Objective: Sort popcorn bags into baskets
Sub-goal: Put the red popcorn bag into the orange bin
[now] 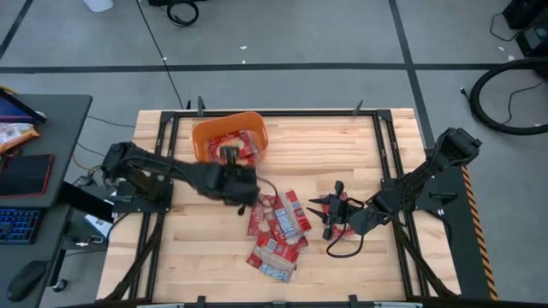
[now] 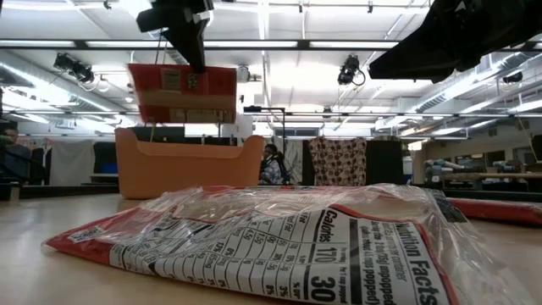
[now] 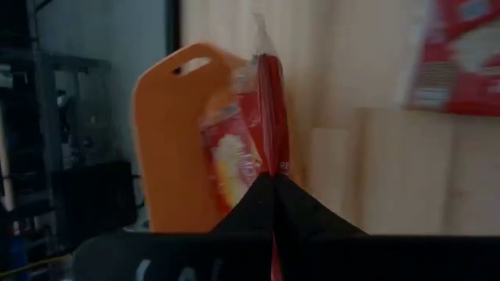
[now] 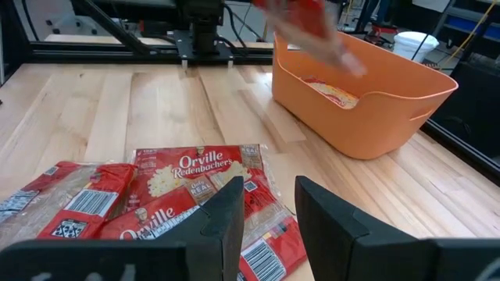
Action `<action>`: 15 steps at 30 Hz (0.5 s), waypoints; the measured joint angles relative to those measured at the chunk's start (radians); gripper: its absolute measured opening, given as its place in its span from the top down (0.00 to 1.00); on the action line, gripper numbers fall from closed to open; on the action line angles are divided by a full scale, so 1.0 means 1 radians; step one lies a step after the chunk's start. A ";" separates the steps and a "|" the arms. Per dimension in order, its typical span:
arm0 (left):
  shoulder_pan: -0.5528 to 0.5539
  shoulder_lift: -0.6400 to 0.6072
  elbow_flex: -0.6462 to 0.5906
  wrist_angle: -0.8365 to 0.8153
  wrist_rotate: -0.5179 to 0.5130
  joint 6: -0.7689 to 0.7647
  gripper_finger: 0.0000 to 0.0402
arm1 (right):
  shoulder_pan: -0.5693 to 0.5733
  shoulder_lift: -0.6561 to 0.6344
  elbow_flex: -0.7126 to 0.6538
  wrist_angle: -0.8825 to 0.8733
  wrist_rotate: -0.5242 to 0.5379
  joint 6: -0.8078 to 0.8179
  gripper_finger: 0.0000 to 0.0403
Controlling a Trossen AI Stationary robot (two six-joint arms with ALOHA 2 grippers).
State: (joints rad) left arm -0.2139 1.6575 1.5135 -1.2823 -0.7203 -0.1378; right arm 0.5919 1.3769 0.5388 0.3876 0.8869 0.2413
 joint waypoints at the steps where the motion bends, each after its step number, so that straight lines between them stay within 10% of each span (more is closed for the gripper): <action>1: 0.026 -0.006 0.000 0.000 -0.001 0.020 1.00 | 0.000 0.000 0.000 0.000 0.000 0.001 0.70; 15: 0.417 -0.004 -0.208 0.338 0.112 0.386 1.00 | 0.000 0.000 0.000 0.000 0.000 -0.002 0.70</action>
State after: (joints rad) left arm 0.2034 1.6535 1.3051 -0.9442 -0.6084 0.2483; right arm 0.5922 1.3769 0.5387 0.3878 0.8871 0.2392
